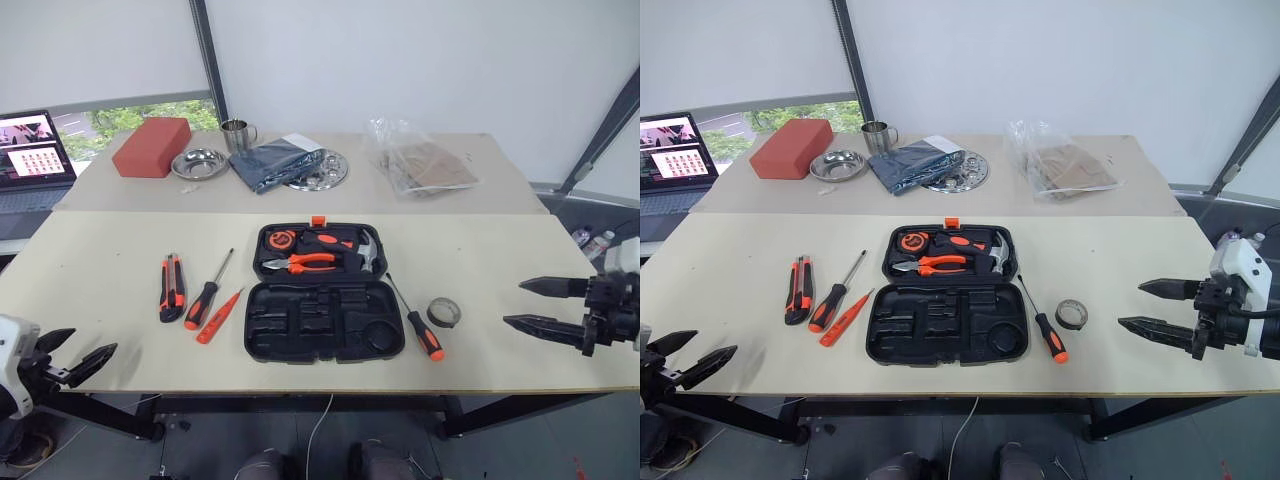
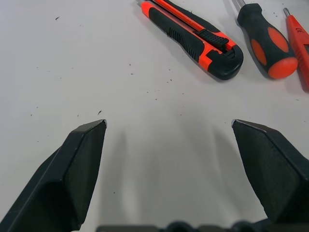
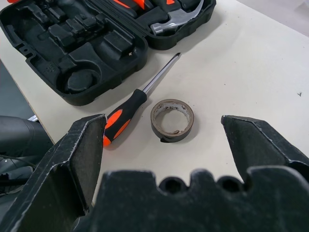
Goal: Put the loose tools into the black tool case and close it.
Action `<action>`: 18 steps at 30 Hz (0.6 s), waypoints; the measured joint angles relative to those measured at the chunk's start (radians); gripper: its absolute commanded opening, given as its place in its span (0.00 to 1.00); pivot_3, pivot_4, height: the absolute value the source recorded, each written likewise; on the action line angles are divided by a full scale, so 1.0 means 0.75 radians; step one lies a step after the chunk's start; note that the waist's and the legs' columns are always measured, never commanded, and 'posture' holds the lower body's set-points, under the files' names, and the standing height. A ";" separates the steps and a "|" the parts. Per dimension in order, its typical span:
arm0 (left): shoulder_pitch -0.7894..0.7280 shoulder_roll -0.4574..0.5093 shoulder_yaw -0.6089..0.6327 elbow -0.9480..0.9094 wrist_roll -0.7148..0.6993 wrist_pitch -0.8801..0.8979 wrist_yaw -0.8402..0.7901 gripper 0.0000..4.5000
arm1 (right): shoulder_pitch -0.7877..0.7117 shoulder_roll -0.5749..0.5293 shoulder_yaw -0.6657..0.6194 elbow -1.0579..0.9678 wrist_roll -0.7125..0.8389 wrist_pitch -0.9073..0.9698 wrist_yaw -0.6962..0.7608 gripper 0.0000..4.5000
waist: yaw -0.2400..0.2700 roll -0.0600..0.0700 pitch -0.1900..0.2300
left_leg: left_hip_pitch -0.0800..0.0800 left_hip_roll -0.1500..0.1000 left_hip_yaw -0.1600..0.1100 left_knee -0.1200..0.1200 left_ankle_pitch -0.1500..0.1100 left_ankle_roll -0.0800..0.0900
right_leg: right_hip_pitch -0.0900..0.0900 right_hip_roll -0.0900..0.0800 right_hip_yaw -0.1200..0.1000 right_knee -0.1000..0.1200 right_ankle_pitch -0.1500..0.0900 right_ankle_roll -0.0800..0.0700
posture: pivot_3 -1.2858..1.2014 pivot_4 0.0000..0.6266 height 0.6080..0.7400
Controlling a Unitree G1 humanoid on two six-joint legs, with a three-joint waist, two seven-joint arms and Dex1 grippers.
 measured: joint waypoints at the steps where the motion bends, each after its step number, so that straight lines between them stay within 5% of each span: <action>1: 0.000 0.000 0.000 0.000 0.000 0.000 0.000 0.99 | 0.000 0.000 0.000 0.000 0.000 0.000 0.000 0.99 | 0.000 0.000 0.000 | 0.000 0.000 0.000 0.000 0.000 0.000 | 0.000 0.000 0.000 0.000 0.000 0.000 | 0.52 0.24 0.97; 10: -0.120 0.018 -0.046 -0.121 -0.078 0.261 0.070 0.99 | -0.052 0.044 -0.001 -0.160 0.045 0.074 -0.102 0.99 | 0.004 0.000 0.000 | 0.000 0.000 0.000 0.000 0.000 0.000 | 0.000 0.000 0.000 0.000 0.002 0.003 | 0.52 0.24 0.97; 18: -0.593 0.124 -0.359 -0.255 -0.165 0.756 0.266 0.99 | -0.234 0.092 0.113 -0.516 0.241 0.258 -0.264 0.99 | 0.011 -0.002 0.001 | 0.000 -0.001 0.001 -0.001 0.001 -0.002 | 0.000 0.007 -0.001 0.002 0.002 0.003 | 0.52 0.24 0.97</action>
